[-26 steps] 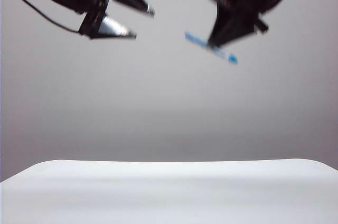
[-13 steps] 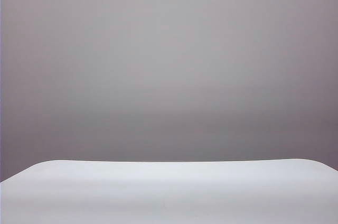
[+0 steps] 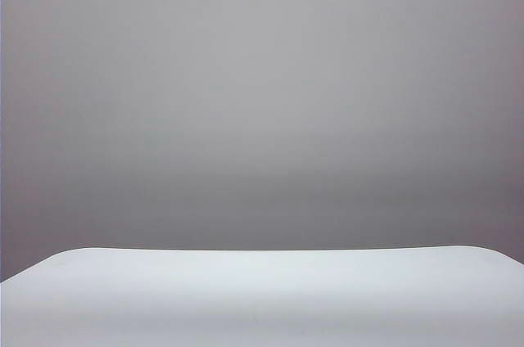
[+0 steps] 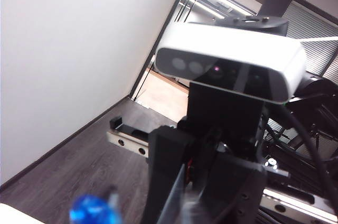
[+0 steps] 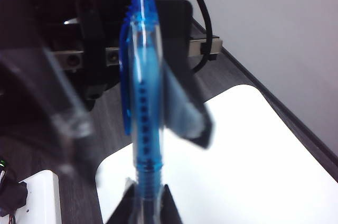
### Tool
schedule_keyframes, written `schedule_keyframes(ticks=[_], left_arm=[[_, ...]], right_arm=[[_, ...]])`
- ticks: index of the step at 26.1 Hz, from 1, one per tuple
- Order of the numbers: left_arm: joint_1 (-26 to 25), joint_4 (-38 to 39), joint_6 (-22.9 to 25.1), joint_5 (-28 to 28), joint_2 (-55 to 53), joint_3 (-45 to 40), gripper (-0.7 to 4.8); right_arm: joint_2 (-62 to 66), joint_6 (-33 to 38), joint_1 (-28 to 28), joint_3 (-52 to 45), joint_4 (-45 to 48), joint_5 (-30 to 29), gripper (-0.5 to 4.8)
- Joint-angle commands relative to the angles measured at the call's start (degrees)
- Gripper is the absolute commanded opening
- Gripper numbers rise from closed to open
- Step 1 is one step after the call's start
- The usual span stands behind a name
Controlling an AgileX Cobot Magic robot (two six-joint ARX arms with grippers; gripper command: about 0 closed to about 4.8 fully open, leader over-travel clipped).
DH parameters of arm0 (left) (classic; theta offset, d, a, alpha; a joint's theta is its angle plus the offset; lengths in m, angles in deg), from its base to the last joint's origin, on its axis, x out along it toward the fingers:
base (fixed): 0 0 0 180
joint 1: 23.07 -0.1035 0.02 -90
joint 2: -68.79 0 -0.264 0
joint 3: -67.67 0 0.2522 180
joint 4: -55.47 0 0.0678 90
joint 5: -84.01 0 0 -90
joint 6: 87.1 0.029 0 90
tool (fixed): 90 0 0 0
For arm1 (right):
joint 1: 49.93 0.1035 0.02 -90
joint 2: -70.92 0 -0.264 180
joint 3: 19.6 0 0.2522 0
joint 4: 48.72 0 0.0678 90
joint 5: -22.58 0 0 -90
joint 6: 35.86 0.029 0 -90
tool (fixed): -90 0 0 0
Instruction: Pick up the pen and remove the cap.
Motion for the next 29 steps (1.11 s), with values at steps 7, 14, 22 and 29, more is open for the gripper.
schedule_keyframes(ticks=[7,14,22,29], left_arm=[[0.0,-1.0,0.8,1.2,0.2,0.1,0.11],[0.0,-1.0,-0.1,-0.5,0.2,0.1,-0.06],[0.1,-1.2,-0.2,-1.9,0.2,0.1,-0.06],[0.1,-2.3,-1.3,-3.0,0.2,0.1,-0.06]], right_arm=[[-0.3,0.0,0.0,0.3,0.0,-0.3,-0.05],[-0.2,0.0,0.0,0.3,0.1,-0.4,2.66],[0.1,0.0,0.1,0.2,0.0,-5.8,2.65],[2.3,0.2,0.5,0.2,-2.6,-6.6,2.49]])
